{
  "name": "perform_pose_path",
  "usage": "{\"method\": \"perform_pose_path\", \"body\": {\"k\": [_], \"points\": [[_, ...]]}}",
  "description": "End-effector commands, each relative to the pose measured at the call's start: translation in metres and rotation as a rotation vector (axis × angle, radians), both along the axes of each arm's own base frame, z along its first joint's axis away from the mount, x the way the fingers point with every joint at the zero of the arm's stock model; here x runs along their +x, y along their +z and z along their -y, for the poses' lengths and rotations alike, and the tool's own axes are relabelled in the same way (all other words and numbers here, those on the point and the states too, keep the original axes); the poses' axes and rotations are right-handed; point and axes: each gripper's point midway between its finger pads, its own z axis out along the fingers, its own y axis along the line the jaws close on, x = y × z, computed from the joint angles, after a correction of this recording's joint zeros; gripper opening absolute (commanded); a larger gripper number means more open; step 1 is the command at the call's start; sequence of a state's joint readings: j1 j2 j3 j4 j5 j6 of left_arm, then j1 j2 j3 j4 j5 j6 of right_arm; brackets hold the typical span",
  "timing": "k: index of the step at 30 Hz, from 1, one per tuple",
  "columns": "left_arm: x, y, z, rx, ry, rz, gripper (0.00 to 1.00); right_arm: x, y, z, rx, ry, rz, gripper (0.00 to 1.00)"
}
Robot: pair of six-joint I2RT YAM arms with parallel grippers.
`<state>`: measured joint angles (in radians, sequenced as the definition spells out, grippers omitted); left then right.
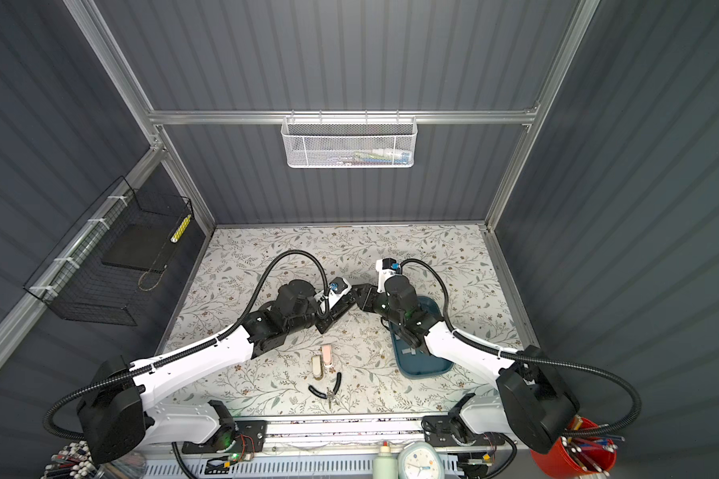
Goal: Load the staples into the stapler
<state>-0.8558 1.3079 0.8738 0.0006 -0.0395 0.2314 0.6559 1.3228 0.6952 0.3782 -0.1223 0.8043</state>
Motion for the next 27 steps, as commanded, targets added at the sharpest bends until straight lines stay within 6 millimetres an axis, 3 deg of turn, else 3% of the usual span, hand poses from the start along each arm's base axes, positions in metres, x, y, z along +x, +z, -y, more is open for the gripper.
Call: {"method": "perform_pose_path", "body": {"k": [1,11,27], "points": [[0.0,0.055,0.006,-0.155,-0.015,0.106,0.0,0.003,-0.02,0.011,-0.042,-0.053,-0.03,0.28],[-0.009,0.06,0.012,-0.202,-0.084,0.081,0.0,0.001,-0.036,0.016,-0.039,-0.071,-0.019,0.3],[-0.009,0.07,0.003,-0.263,-0.081,0.078,0.0,0.005,-0.076,0.03,-0.086,-0.158,-0.057,0.27]]}}
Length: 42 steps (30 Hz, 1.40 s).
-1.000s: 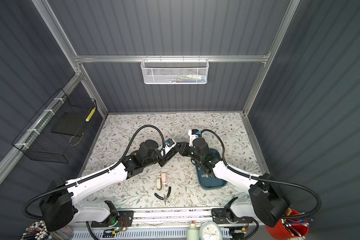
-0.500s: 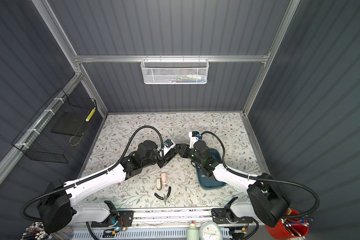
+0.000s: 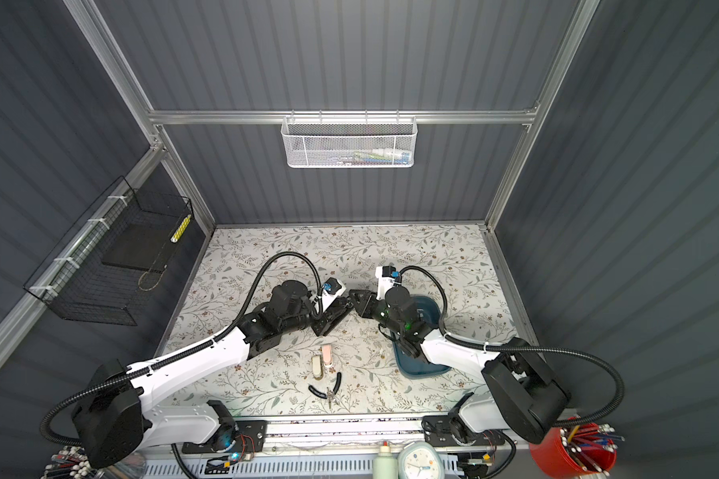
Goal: Load the staples into the stapler
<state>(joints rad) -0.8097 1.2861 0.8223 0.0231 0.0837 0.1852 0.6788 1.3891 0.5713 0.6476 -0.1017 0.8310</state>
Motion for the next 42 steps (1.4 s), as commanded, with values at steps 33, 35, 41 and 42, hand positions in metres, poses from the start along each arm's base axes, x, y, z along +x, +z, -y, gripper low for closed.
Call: {"method": "perform_pose_path", "body": {"k": [33,35,41,42], "points": [[0.0,0.083,0.002,-0.192,-0.016,0.175,0.0,-0.05,0.056,0.044,-0.084,-0.028,0.193,0.55],[-0.002,0.085,0.003,-0.195,-0.025,0.174,0.0,-0.055,0.061,0.031,-0.093,0.012,0.203,0.55],[0.001,0.082,-0.001,-0.19,0.003,0.181,0.0,-0.043,0.062,0.018,-0.132,-0.01,0.198,0.59],[0.001,0.082,-0.001,-0.192,0.001,0.183,0.0,-0.039,0.063,0.017,-0.14,-0.019,0.194,0.59]]}}
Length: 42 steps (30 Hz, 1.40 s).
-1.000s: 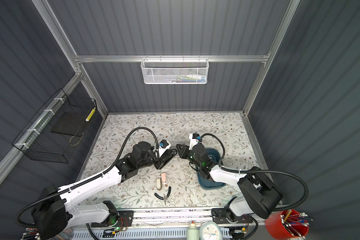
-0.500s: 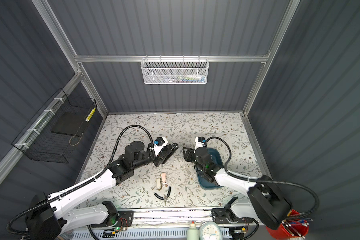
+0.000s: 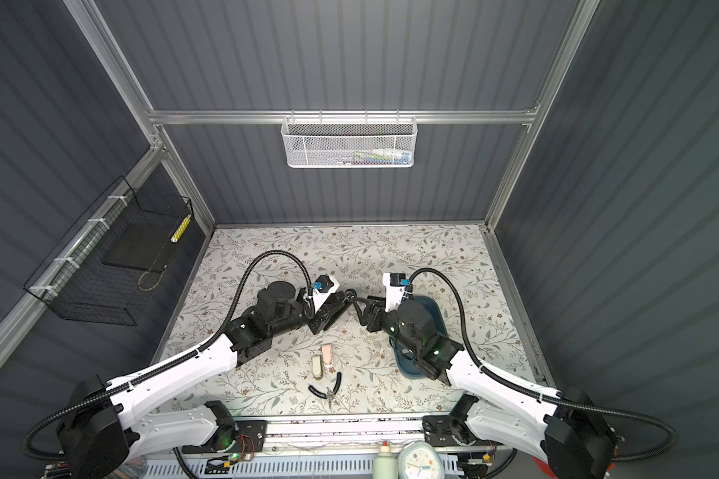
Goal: Load the staples into the stapler
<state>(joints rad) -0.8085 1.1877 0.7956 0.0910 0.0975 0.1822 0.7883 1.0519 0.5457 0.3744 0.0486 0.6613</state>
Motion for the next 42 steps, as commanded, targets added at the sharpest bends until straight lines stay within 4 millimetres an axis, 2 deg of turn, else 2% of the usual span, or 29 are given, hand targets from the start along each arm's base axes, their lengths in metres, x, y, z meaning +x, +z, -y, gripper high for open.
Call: {"method": "perform_pose_path", "body": {"k": [1,3,4,7,14,22,26,30,42], "points": [[0.006,0.042,0.003,-0.09,0.005,0.09,0.0,0.011,0.013,-0.005,-0.021,-0.025,0.021,0.58],[0.004,0.046,0.003,-0.096,-0.003,0.092,0.0,0.015,0.016,-0.008,-0.007,-0.031,0.014,0.57],[0.003,0.047,0.003,-0.096,-0.004,0.092,0.0,0.019,0.005,-0.012,-0.02,-0.033,-0.01,0.56],[0.001,0.051,0.003,-0.106,-0.013,0.097,0.0,0.023,0.001,-0.015,-0.018,-0.04,-0.023,0.52],[-0.004,0.05,0.008,-0.11,-0.052,0.086,0.0,0.025,-0.004,-0.025,0.015,-0.02,-0.05,0.42],[-0.005,0.051,0.008,-0.135,-0.053,0.091,0.0,0.022,-0.007,-0.028,0.084,-0.016,-0.073,0.23],[-0.006,0.055,0.006,-0.148,-0.048,0.099,0.0,0.026,-0.014,-0.018,0.071,-0.071,-0.072,0.12],[-0.007,0.059,0.004,-0.163,-0.041,0.104,0.0,0.032,-0.024,-0.005,0.052,-0.143,-0.075,0.06],[-0.012,0.079,-0.009,-0.209,-0.011,0.152,0.0,0.047,-0.057,0.022,0.033,-0.25,-0.11,0.03]]}}
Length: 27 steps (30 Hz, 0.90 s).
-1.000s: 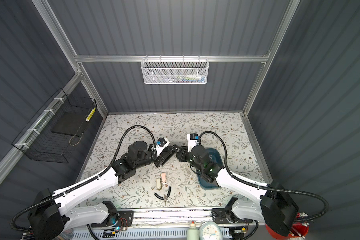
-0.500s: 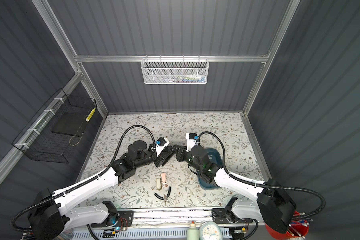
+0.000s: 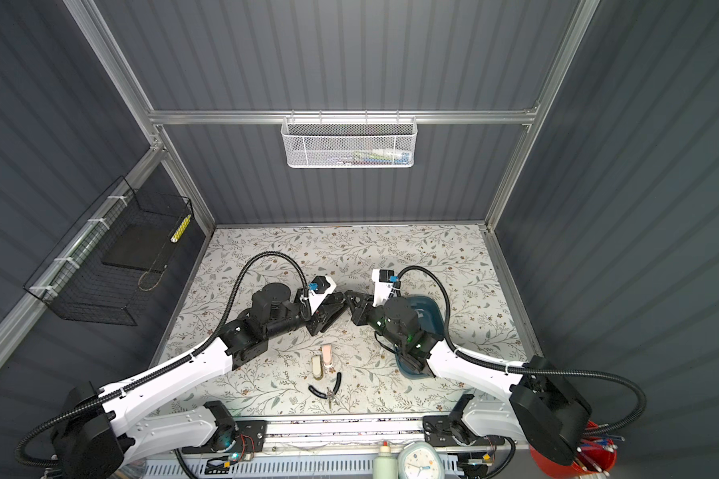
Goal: Load the staples into the stapler
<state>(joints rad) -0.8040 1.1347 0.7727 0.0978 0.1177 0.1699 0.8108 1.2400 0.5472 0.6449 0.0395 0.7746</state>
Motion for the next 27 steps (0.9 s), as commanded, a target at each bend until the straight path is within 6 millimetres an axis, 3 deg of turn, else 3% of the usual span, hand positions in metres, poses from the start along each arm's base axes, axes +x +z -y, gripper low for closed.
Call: {"method": "perform_pose_path", "body": {"k": [1,13,27], "points": [[-0.005,0.069,-0.004,-0.172,0.001,0.142,0.0,0.032,-0.056,0.053,-0.111,-0.257,-0.111,0.03],[-0.01,0.078,-0.01,-0.182,0.002,0.164,0.0,0.039,-0.075,0.079,-0.075,-0.315,-0.156,0.0],[-0.016,0.077,-0.007,-0.172,-0.044,0.197,0.0,0.042,-0.094,0.093,-0.058,-0.342,-0.254,0.0]]}}
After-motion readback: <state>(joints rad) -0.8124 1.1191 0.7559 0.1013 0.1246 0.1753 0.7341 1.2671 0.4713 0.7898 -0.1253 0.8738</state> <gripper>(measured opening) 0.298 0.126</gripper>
